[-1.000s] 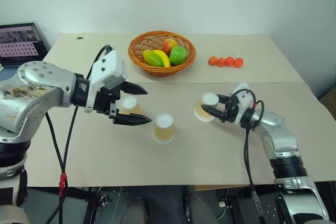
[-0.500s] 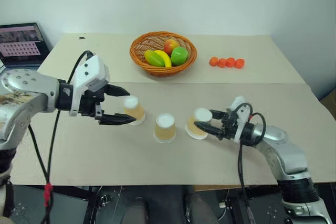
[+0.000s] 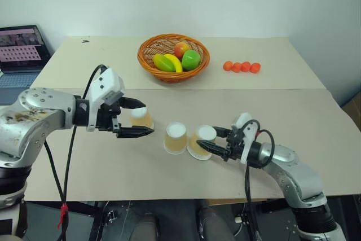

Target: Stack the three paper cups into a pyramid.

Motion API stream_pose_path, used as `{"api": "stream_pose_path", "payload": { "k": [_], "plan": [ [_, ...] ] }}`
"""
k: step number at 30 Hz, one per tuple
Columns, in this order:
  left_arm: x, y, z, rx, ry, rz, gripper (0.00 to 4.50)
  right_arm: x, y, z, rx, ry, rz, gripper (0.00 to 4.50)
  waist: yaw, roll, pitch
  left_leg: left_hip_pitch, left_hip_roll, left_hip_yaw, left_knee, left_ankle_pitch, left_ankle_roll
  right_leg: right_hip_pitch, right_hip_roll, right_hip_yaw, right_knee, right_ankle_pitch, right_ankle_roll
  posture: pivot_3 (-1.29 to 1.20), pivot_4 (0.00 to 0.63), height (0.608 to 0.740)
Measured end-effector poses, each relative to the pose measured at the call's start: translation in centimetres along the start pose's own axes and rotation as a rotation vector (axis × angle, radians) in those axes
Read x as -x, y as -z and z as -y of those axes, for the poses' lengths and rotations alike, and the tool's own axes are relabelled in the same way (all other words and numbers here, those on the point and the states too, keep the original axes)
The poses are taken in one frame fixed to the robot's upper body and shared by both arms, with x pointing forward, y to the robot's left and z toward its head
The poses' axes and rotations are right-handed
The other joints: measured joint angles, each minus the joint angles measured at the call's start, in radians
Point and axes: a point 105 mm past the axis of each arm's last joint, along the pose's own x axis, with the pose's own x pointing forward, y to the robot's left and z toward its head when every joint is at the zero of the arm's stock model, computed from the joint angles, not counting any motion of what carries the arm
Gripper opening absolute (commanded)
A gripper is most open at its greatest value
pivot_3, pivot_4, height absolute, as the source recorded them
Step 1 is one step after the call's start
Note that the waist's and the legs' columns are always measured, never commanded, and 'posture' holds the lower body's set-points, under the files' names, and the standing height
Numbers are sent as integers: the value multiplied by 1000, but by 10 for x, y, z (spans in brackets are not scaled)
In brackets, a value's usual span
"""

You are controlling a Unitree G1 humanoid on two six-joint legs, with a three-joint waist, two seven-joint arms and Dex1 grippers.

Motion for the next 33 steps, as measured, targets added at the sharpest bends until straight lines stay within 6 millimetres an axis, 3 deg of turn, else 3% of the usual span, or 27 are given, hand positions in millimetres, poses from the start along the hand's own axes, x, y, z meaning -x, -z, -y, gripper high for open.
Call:
{"api": "stream_pose_path", "payload": {
  "k": [4,6,7,9,14,21,29,33],
  "plan": [
    [0,0,-1,0,-5,0,4500,-7,0,-5,13,-16,-2,2721,0,0,0,1,0,0,0,0,0,1,0,0,0,0,0,0,150,734],
    [0,0,-1,3,-9,-1,4500,-8,-1,-4,20,-19,-5,3715,0,0,0,1,0,0,0,0,0,1,0,0,0,0,0,0,150,734],
    [0,0,-1,3,-10,-1,4500,-9,-1,-5,24,-22,-5,3836,-1,0,0,1,0,0,0,0,0,1,0,0,0,0,0,0,150,734],
    [0,-1,-1,0,-12,1,4500,-12,2,-6,21,-35,-21,4487,1,0,0,1,0,0,0,0,0,1,0,0,0,0,0,0,150,734],
    [-1,-2,-1,0,-16,3,4500,-15,7,-7,12,-54,-40,4487,4,0,0,0,0,0,0,0,0,0,0,0,0,0,0,0,150,734],
    [0,-9,-3,-25,-22,15,4500,-13,-3,-7,-8,-68,-17,4487,3,0,0,0,0,0,0,0,0,0,0,0,0,0,0,0,150,734],
    [-5,-11,-1,-28,-4,30,4500,-1,-46,-14,-56,-106,74,4487,3,0,0,0,0,-1,0,0,0,0,0,0,0,0,0,0,150,734],
    [-6,-11,-3,-32,-2,40,4500,16,-74,-4,-39,-92,111,4487,4,-1,0,0,0,0,0,0,0,0,0,0,0,0,-1,0,150,734]
  ]
}}
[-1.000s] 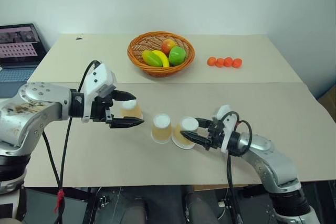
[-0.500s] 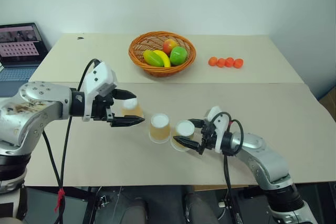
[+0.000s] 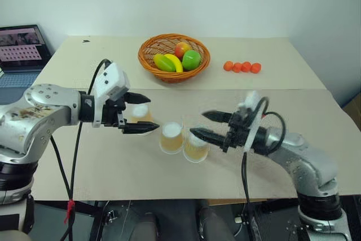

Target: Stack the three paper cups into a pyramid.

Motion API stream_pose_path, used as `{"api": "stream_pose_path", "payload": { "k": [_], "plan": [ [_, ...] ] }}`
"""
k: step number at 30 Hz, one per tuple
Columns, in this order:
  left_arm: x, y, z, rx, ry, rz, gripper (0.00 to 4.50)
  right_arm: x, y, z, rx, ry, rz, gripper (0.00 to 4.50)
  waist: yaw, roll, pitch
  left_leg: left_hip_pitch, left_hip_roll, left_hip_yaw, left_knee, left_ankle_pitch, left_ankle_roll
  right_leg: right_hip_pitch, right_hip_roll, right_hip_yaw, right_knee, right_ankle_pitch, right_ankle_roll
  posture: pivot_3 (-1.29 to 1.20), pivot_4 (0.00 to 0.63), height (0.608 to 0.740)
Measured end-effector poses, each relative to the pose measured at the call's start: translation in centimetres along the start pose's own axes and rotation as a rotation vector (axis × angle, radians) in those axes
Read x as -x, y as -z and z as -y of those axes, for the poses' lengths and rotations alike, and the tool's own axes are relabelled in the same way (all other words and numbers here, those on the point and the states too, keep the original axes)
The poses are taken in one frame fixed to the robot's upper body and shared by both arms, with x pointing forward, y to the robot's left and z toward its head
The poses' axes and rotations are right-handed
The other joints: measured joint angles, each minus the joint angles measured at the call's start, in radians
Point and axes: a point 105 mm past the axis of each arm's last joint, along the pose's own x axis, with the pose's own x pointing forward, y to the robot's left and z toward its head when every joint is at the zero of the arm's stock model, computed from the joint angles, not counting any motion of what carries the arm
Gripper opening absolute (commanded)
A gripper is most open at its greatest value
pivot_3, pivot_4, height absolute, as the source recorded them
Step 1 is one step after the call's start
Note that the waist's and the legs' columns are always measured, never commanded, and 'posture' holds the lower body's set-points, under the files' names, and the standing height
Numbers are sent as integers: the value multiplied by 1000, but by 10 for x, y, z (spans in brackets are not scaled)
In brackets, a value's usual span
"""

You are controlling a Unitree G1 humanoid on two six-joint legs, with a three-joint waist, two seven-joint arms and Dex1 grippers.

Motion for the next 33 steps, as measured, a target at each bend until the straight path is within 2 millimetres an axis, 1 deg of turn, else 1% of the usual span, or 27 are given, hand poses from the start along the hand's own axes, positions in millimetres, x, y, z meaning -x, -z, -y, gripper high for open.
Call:
{"api": "stream_pose_path", "payload": {
  "k": [2,4,6,8,10,11,12,14,16,19,22,24,26,28,30,33],
  "plan": [
    [4,3,-6,18,-33,10,4500,13,-10,11,62,46,-34,4487,1,0,0,0,0,0,0,0,0,0,0,0,-1,0,0,0,150,734],
    [15,10,-14,61,-88,31,4500,22,-13,22,93,81,-70,4487,-3,0,0,0,0,1,-1,0,0,0,0,0,-1,0,0,0,150,734],
    [31,34,-22,99,-165,-1,4500,30,-11,34,107,116,-110,4487,-13,0,0,1,0,1,-1,0,0,-1,0,1,-1,0,0,0,150,734],
    [40,56,-28,117,-218,-66,4500,34,-10,42,117,140,-124,4487,-14,0,0,0,0,1,-2,0,0,-1,0,0,0,1,-2,0,150,734],
    [45,64,-30,111,-261,-49,4500,33,-11,44,122,128,-131,4487,-11,0,0,0,0,2,-1,0,0,-1,-1,1,-1,1,-2,0,150,734],
    [50,67,-32,117,-318,20,4500,32,-13,46,129,107,-136,4487,-11,0,0,0,0,2,-1,0,0,-1,-2,1,-1,1,-2,0,150,734],
    [52,73,-33,130,-358,51,4500,33,-17,47,140,97,-136,4487,-11,0,0,0,0,2,-1,0,0,-1,-2,1,-1,1,-2,0,150,734],
    [53,89,-32,168,-409,61,4500,36,-26,48,165,82,-143,4487,-7,-1,1,0,0,2,-1,0,0,-1,-2,0,-1,3,-5,0,150,734],
    [54,97,-32,178,-450,73,4500,39,-28,46,168,49,-158,4487,0,-1,1,-1,0,2,-1,0,0,-1,-2,0,-2,4,-6,0,150,734],
    [59,105,-32,197,-527,111,4500,45,-28,35,112,-36,-188,4487,8,-1,1,-1,-1,2,-1,0,0,-1,-4,0,-2,4,-6,0,150,734],
    [57,116,-30,209,-576,124,4500,50,-31,25,94,-91,-206,4487,7,-1,1,-1,-1,2,-1,0,0,0,-4,0,-3,4,-6,0,150,734],
    [55,127,-27,210,-609,117,4500,53,-34,18,106,-120,-226,4487,6,-1,1,-1,-1,2,-1,0,0,0,-4,0,-2,4,-6,0,150,734],
    [51,138,-24,214,-618,97,4500,55,-35,16,118,-125,-228,4487,6,-2,1,-1,-1,2,-1,0,0,0,-4,0,-2,4,-6,0,150,734],
    [46,141,-24,214,-626,109,4500,55,-35,14,116,-131,-230,4487,6,-2,1,0,-1,2,-1,0,0,0,-4,-1,-2,3,-5,0,150,734],
    [39,148,-24,200,-642,106,4500,53,-35,10,108,-132,-236,4487,6,-1,1,1,-1,2,-1,0,0,0,-4,0,-2,3,-5,0,150,734],
    [25,160,-20,183,-622,83,4500,51,-35,8,95,-116,-250,4487,5,-2,1,0,-1,2,-1,0,0,0,-3,0,-2,4,-6,0,150,734]
  ]
}}
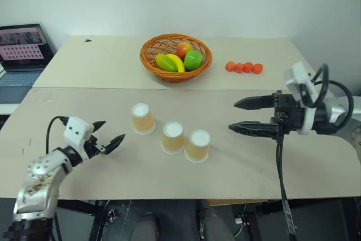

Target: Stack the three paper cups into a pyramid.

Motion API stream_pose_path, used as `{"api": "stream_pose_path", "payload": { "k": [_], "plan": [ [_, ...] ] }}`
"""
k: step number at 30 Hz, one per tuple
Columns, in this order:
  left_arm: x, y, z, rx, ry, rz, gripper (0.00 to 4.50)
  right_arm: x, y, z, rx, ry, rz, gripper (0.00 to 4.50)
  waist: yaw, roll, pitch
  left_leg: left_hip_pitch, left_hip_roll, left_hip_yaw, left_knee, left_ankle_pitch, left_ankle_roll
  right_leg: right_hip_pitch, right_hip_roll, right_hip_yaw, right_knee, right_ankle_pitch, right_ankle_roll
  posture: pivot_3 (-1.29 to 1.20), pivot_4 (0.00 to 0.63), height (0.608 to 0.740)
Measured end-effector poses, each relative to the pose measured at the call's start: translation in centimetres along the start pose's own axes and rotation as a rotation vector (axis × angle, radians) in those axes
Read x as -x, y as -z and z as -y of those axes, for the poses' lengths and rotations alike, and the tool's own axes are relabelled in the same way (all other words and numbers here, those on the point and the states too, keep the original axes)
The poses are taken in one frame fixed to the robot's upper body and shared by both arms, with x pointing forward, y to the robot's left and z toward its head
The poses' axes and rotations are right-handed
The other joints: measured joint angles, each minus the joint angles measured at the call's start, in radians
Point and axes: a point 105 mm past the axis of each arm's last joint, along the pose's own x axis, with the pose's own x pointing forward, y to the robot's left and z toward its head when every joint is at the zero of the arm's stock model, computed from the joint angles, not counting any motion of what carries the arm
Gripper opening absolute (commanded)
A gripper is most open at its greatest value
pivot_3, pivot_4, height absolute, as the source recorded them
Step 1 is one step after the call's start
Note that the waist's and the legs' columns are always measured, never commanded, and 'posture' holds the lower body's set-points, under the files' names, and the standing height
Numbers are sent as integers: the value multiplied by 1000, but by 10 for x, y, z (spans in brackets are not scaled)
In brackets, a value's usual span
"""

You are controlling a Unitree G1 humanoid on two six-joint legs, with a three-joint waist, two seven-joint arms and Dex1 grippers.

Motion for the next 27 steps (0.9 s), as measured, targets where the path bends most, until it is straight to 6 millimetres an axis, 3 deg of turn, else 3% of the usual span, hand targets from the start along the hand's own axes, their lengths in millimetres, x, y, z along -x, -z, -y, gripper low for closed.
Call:
{"api": "stream_pose_path", "payload": {
  "k": [6,18,27],
  "plan": [
    [-18,6,16,45,53,22,4500,4,-2,-1,3,34,-22,4487,2,0,0,-1,0,0,0,0,0,0,0,0,-1,0,0,0,150,734],
    [-50,-16,22,75,124,107,4500,25,15,-3,-40,91,-64,4487,2,-1,0,0,0,0,0,0,0,0,0,0,0,-1,1,0,150,734],
    [-68,-39,21,61,153,164,4500,30,15,-6,-22,100,-61,4487,-1,-1,0,0,0,0,0,0,0,1,0,0,0,-1,3,0,150,734]
  ]
}}
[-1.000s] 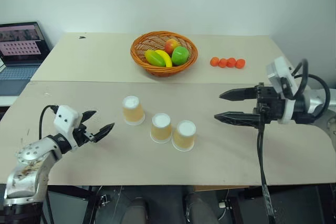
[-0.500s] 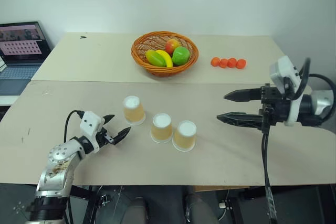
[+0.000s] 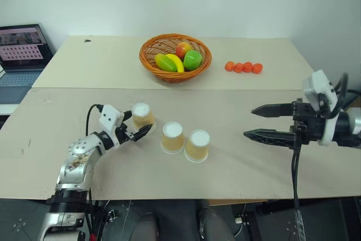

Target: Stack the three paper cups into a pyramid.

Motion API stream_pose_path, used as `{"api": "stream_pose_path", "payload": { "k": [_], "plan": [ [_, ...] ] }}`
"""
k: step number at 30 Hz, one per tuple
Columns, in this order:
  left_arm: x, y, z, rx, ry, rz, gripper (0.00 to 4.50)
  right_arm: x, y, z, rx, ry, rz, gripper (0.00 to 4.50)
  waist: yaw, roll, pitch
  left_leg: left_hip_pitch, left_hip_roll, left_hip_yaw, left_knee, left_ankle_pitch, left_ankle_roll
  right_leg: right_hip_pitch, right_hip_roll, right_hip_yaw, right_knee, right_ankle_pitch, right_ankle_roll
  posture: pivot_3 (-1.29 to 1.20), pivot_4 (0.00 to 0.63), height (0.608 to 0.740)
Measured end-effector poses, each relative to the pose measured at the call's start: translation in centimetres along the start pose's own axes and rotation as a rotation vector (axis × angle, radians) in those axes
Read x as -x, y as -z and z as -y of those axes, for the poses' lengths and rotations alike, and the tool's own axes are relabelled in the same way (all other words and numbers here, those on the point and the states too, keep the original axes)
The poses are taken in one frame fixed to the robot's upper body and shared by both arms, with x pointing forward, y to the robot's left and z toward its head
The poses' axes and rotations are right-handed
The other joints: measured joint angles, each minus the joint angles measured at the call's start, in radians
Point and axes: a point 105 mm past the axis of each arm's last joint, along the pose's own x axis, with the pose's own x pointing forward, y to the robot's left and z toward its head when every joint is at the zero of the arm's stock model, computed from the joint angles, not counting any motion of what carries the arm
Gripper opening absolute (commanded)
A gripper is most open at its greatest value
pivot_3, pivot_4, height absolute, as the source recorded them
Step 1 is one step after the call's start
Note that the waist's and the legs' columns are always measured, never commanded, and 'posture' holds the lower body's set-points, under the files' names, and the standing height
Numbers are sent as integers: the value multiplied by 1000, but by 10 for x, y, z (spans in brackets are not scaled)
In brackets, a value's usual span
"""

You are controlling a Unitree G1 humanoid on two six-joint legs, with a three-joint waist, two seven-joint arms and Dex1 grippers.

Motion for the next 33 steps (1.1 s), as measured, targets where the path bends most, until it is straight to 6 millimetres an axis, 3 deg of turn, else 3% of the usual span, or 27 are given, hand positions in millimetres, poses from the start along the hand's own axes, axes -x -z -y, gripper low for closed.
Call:
{"api": "stream_pose_path", "payload": {
  "k": [11,17,27,30,33],
  "plan": [
    [-14,-23,-1,-30,19,48,4500,-2,-4,-1,18,15,6,4487,1,0,0,0,0,0,0,0,0,0,0,0,0,0,0,0,150,734],
    [-13,-21,-2,-23,16,45,2679,-3,-7,0,29,28,4,4500,2,0,0,0,0,0,0,0,0,0,0,0,0,0,0,0,150,734],
    [-14,-23,-3,-27,1,47,2679,-4,-15,0,54,37,15,4500,2,0,0,0,0,0,0,0,0,0,0,0,0,0,0,0,150,734],
    [-20,-36,-4,-39,10,65,2679,-4,-16,1,55,40,16,4500,3,0,0,0,0,-1,0,0,0,0,0,0,0,0,0,0,150,734],
    [-29,-66,-1,-73,47,123,2679,-5,-16,1,56,45,16,4500,9,-1,0,-1,0,-1,0,0,0,0,0,-1,-1,0,0,0,150,734]
  ]
}}
